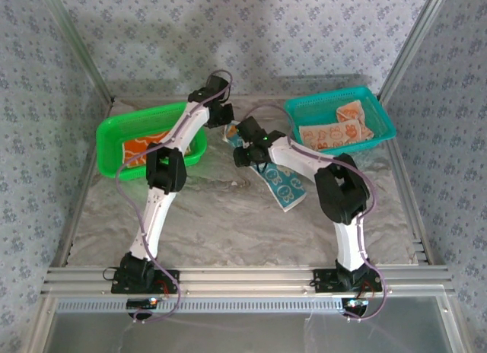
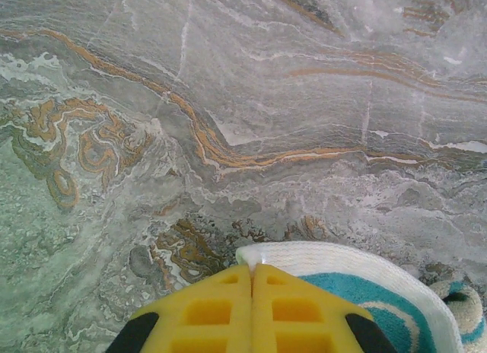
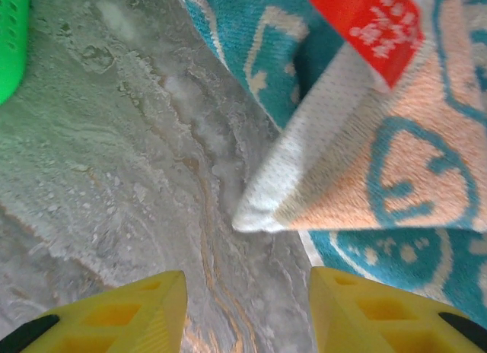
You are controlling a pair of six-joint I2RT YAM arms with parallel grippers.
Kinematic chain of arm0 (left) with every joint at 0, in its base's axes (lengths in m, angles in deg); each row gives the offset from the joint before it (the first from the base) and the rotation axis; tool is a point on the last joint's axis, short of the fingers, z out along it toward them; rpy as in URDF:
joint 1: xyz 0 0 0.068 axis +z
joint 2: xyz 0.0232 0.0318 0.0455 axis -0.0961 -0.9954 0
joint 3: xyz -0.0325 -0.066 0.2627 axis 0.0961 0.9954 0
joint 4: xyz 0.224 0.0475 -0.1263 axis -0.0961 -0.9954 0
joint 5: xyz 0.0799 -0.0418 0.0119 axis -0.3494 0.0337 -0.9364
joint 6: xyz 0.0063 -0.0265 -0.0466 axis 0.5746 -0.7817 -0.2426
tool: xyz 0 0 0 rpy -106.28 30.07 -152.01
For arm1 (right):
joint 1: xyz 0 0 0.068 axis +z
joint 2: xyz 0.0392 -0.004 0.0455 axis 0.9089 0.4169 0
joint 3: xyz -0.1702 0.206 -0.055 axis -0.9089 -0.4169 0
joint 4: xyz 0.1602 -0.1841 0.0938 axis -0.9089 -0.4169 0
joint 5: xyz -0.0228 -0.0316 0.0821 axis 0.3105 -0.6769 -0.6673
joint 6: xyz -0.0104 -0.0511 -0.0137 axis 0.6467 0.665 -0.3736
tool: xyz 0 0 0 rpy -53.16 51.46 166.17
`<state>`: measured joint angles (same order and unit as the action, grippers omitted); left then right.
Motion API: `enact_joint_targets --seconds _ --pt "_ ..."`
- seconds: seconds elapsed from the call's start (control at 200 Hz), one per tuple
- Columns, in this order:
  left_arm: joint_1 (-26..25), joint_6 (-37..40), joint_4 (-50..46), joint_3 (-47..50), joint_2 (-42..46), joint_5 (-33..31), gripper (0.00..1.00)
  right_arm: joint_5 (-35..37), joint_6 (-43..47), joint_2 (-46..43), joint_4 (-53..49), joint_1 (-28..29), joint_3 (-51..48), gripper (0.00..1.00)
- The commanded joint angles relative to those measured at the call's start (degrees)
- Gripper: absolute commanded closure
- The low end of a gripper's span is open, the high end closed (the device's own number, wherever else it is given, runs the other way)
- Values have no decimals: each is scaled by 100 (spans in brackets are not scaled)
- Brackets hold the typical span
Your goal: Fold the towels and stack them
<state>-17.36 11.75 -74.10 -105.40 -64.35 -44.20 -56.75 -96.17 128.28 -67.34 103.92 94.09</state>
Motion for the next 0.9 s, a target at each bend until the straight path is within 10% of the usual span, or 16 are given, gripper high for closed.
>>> enact_joint_targets --seconds 0.0,0.465,0.715,0.894 --pt "4 27 -57 11 190 35 100 615 164 242 -344 125 414 53" --pt "4 34 -48 -2 184 95 100 1077 320 759 -348 97 848 57" --pt "3 52 -88 -18 210 81 100 1203 395 778 -352 56 890 100" --pt "7 44 -200 -15 370 47 100 1340 402 175 -163 -18 457 100"
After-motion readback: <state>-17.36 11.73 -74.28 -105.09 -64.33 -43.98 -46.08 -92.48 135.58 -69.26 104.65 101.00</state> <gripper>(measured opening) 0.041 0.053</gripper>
